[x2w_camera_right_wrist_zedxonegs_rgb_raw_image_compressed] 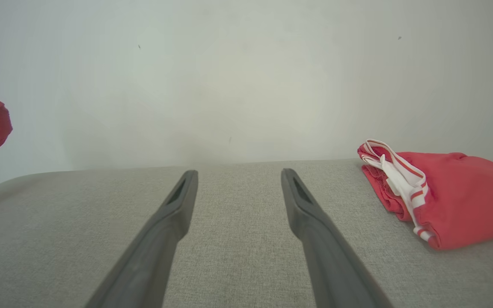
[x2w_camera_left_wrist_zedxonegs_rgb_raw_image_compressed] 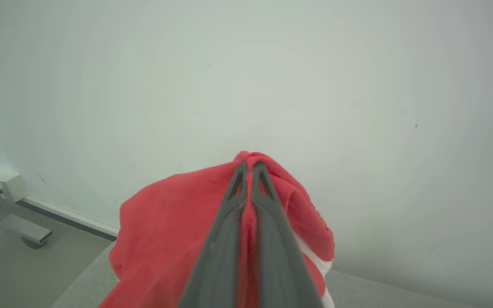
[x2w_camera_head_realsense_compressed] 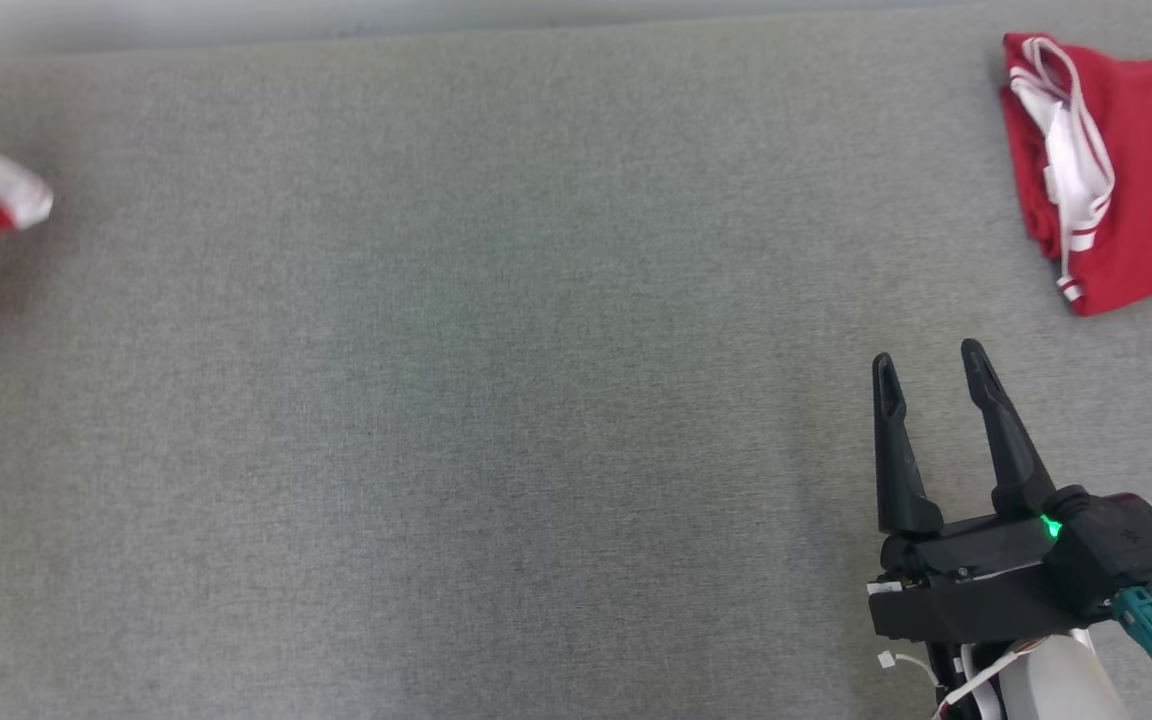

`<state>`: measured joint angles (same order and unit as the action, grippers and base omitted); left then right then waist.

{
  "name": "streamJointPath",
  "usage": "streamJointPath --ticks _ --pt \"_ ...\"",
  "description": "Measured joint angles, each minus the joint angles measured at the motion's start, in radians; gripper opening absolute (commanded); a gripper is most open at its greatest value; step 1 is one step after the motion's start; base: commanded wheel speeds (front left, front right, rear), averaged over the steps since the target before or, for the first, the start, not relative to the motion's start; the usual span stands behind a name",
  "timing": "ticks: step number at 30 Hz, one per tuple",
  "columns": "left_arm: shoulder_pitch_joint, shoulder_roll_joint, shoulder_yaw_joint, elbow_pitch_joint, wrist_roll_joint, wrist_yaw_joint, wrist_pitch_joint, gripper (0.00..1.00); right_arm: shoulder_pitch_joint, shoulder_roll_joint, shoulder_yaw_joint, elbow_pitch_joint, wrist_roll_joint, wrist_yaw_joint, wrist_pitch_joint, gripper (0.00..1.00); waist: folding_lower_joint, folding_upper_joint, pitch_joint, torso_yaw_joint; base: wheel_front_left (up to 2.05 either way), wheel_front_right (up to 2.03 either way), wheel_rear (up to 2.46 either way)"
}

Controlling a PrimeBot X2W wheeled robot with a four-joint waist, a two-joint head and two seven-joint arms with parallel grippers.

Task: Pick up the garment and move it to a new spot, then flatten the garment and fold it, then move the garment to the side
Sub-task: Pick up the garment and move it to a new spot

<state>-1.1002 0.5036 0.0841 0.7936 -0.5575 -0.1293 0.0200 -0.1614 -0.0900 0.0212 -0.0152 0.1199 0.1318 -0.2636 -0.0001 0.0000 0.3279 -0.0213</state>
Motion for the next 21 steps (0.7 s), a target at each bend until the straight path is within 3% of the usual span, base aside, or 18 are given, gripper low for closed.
streamJointPath --ticks 7,14,21 --pt "-0.028 -0.029 -0.122 -0.219 -0.068 0.0 0.018 0.0 0.016 0.018 0.001 0.012 0.012 0.0 0.0 1.0 0.0 0.0 -0.044 -0.034 0.0 0.0 0.0" --pt "-0.012 -0.108 -0.223 -0.423 -0.076 0.002 0.066 0.0 0.02 0.032 0.004 0.021 0.022 0.0 0.0 1.0 0.0 0.0 -0.068 -0.09 0.0 0.0 0.0" --pt "0.094 -0.187 -0.306 -0.612 -0.067 0.035 0.105 0.0 0.031 0.037 0.001 0.033 0.039 0.0 0.0 1.0 0.0 0.0 -0.089 -0.154 0.0 0.0 0.0"
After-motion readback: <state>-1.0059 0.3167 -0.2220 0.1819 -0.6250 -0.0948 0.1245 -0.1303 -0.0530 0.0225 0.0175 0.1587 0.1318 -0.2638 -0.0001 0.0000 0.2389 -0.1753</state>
